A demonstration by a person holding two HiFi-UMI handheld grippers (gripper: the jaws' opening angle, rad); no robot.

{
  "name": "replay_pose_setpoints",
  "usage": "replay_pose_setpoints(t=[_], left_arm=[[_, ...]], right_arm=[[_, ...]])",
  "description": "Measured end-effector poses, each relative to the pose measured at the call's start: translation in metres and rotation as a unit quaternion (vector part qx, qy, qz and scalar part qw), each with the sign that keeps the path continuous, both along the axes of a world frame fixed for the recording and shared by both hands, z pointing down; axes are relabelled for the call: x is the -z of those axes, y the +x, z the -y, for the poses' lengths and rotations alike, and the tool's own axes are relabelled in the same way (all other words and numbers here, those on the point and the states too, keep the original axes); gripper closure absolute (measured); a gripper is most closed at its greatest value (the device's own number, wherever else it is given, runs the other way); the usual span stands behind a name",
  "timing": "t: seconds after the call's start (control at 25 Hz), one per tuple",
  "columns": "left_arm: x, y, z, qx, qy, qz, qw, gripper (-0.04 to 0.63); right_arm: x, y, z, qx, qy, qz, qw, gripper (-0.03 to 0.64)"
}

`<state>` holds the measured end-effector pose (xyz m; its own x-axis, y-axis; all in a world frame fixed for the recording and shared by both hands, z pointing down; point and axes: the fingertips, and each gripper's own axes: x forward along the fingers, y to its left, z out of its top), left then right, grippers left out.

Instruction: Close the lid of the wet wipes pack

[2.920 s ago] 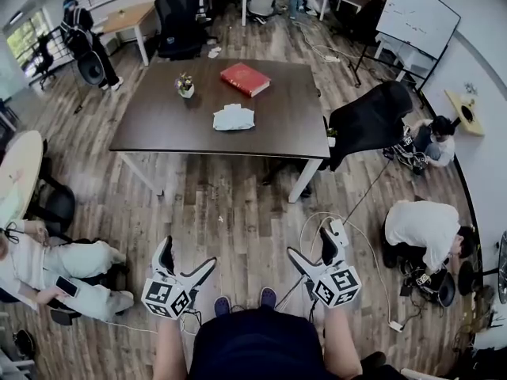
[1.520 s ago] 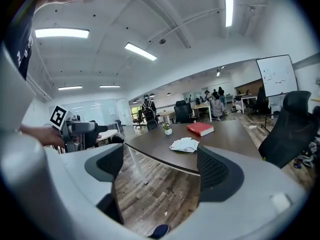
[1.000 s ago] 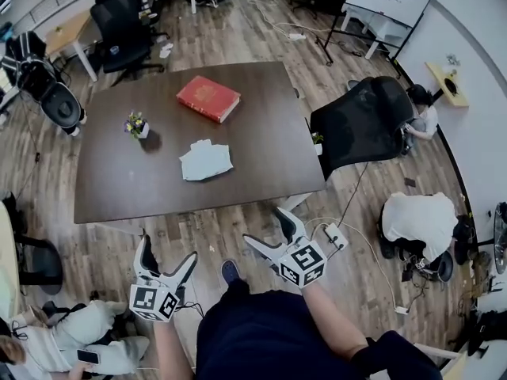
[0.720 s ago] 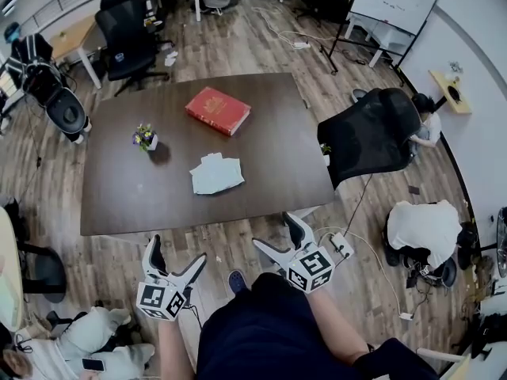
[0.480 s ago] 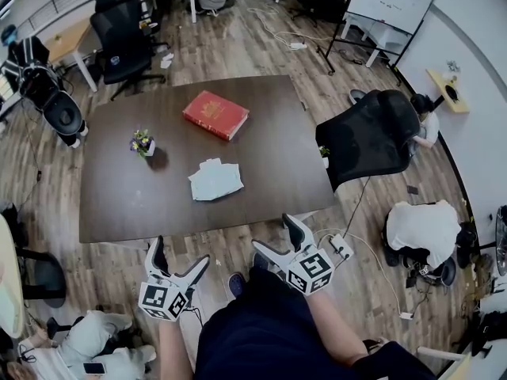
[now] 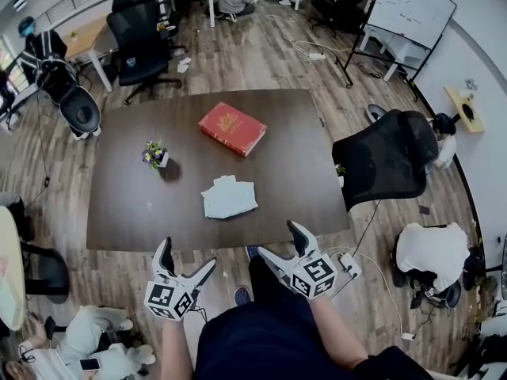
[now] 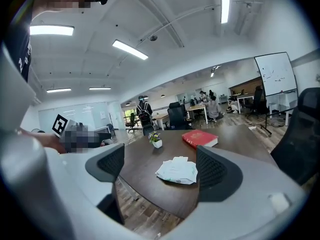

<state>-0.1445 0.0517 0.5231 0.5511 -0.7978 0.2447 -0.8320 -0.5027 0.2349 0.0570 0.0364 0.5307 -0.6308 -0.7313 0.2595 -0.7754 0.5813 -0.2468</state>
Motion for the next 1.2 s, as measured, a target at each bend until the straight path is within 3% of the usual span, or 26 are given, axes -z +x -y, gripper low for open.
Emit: replay_pose_setpoints(t=[0.28,0.68,1.2], left_arm=[[-0.015,-0.006,0.047,0.010,-0.010,0.005,0.9999,0.008],[-0.045,0.004,0.107,-0.009,-0.037,0.019,0.9991,0.008],[-0.128,0.028,0.161,-0.054,-0.102,0.089,0.9893,0.009]], right_arm=[[-0.008,-0.013,0.053,0.022,-0.004,-0.001,1.000,0.155],[-0.021,-0.024,0.114,0.038,-0.020,-0.011,0.999,0.155],[-0.045,-0.040,0.165,0.066,-0.050,-0.015,0.996,0.155]])
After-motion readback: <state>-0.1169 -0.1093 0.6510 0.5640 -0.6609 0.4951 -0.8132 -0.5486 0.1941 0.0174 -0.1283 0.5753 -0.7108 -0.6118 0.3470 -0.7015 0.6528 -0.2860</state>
